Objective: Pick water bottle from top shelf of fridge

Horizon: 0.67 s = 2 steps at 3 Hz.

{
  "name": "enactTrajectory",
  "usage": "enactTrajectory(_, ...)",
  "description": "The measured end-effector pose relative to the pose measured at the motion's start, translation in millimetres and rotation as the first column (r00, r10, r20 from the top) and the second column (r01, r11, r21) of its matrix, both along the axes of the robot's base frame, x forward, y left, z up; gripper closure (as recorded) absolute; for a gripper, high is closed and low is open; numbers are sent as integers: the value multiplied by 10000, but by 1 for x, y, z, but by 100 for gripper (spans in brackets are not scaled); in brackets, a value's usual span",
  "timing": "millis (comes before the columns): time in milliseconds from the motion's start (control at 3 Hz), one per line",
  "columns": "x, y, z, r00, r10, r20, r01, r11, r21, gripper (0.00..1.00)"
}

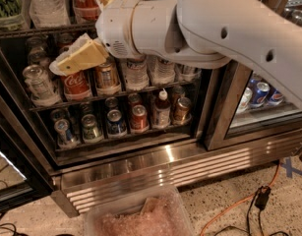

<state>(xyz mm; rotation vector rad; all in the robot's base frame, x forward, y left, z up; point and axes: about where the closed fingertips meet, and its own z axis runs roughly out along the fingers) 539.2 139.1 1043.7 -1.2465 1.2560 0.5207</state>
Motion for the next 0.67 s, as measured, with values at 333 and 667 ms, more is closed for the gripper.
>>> enactTrajectory(333,17,26,8,9994,-122,331,96,9971,761,0)
enactTrajectory(667,17,26,8,9994,-121,332,96,9971,761,0)
